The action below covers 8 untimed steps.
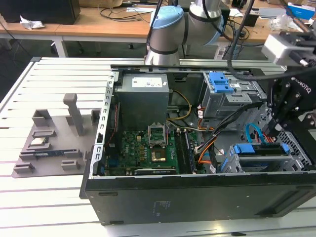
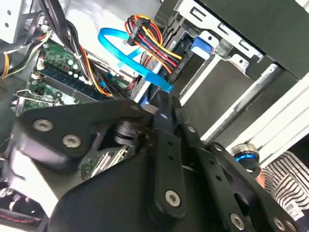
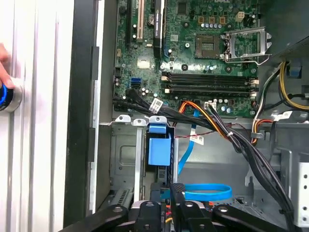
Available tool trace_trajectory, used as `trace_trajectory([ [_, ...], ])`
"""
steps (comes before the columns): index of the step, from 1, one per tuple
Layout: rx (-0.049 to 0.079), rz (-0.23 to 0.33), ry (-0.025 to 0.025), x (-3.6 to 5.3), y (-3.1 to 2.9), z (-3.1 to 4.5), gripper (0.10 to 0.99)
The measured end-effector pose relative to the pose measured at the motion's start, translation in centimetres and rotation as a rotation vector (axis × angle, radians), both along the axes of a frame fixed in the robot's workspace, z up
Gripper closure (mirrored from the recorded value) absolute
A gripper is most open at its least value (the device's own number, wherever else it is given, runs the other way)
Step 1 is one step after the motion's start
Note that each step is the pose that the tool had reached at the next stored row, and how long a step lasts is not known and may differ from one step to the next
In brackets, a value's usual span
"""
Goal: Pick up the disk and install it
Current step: 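Insert the second disk wire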
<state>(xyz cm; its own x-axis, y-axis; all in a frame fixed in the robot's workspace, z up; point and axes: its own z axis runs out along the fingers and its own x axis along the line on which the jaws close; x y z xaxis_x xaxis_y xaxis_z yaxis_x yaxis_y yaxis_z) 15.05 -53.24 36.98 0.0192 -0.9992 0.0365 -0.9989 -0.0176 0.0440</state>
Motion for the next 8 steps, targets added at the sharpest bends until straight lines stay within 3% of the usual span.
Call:
trace_trajectory([
  [1, 0.0, 0.0, 0.0, 0.0, 0.03, 1.22, 0.98],
  [8, 0.0, 0.0, 0.0, 0.0, 0.03, 1.37, 0.98],
])
